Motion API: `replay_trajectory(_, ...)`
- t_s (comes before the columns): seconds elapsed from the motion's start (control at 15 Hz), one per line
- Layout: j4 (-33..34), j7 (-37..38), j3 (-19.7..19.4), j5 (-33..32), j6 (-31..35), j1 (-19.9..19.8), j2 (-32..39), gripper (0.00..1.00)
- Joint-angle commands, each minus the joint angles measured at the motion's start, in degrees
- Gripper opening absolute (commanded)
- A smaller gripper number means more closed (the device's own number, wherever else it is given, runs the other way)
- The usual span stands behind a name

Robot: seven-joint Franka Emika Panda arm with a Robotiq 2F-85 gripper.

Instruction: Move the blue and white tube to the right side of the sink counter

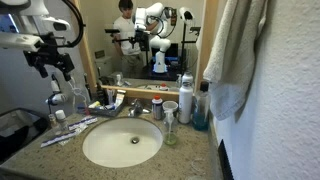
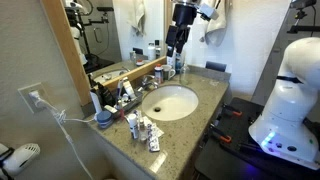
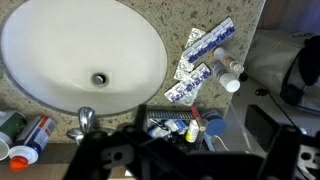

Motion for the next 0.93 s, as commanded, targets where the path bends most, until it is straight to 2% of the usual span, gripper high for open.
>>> replay_trajectory(0.0,0.1,0.0,0.1,0.1,-0.2,-0.1,0.0,1.0)
replay_trajectory(0.27,0.5,-1.0,-0.4,0.5,0.4,0.0,1.2,1.0)
replay_trajectory(0.47,2.6,-4.5,-1.2,-1.2,6.0,-0.8,8.9,1.0)
replay_trajectory(0.67,5.5,-10.8,-3.0,-2.4,16.6,-1.2,19.6,1.0)
replay_trajectory(0.87,11.2,-17.2,-5.2,0.7,27.2,-0.6,30.7,1.0)
